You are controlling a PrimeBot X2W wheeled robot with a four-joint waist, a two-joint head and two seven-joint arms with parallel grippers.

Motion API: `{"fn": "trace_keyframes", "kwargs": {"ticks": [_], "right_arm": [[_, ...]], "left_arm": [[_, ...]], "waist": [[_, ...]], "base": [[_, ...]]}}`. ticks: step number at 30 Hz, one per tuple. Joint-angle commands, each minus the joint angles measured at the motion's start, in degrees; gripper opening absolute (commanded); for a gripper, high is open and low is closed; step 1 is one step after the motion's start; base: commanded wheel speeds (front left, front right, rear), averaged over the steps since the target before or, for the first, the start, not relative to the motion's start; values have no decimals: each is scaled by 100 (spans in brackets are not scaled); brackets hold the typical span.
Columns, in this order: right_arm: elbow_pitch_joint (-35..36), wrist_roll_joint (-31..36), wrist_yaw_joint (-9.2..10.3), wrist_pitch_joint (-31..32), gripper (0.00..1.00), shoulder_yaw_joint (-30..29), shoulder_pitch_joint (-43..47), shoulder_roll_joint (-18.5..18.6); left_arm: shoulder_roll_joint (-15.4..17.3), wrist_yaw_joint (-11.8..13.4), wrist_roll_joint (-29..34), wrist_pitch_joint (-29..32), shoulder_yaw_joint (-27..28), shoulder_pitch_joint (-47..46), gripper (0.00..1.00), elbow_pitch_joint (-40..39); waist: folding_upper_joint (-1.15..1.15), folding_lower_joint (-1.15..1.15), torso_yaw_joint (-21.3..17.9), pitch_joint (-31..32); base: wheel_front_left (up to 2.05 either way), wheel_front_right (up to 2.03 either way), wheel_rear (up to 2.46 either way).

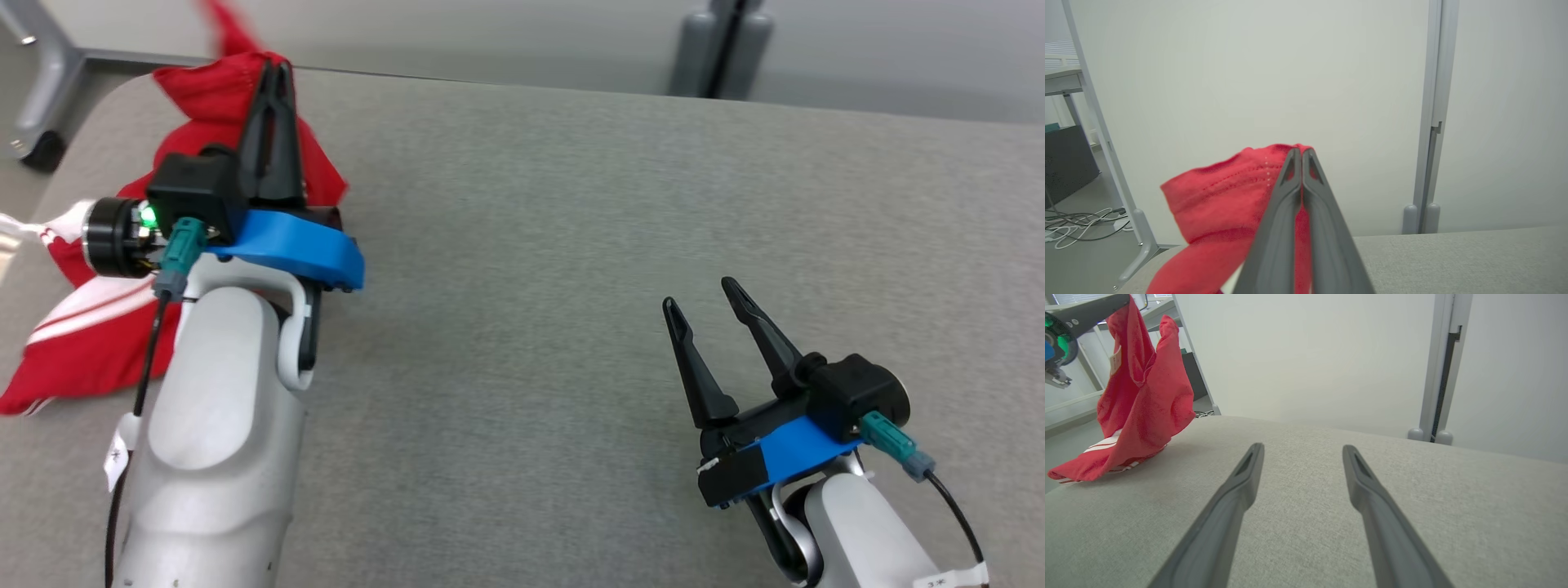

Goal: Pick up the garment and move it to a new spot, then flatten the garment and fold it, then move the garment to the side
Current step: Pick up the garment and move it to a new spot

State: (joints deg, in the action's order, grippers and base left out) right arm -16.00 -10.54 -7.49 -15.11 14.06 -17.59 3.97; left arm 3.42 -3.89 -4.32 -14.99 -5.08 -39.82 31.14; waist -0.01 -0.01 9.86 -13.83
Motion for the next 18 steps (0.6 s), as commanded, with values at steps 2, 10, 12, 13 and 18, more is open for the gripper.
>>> {"fn": "trace_keyframes", "kwargs": {"ticks": [2, 10, 12, 13, 18], "right_arm": [[-37, -6, -1, -4, 100, -28, -19, -27], [-116, -86, -1, -4, 100, 2, -66, -88], [-126, -95, -1, -5, 100, 19, -70, -97], [-141, -110, -1, -4, 100, 45, -86, -100], [-146, -206, -1, -4, 100, 92, -115, -106]], "left_arm": [[-45, -9, -93, -26, -259, 70, 0, -59], [-53, 125, -997, -27, -1672, 82, 0, 44], [-59, 247, -1255, -27, -2057, 48, 0, 26], [-57, 312, -1379, -27, -2221, 25, 0, 22], [-53, 518, -1756, -27, -2858, -113, 0, 7]], "waist": [[1, 1, -389, 132], [1, 1, -1598, 130], [1, 1, -1897, 111], [1, 1, -2059, 99], [1, 1, -2588, 53]], "base": [[0, 0, 0], [0, 0, 0], [0, 0, 0], [0, 0, 0], [0, 0, 0]]}}
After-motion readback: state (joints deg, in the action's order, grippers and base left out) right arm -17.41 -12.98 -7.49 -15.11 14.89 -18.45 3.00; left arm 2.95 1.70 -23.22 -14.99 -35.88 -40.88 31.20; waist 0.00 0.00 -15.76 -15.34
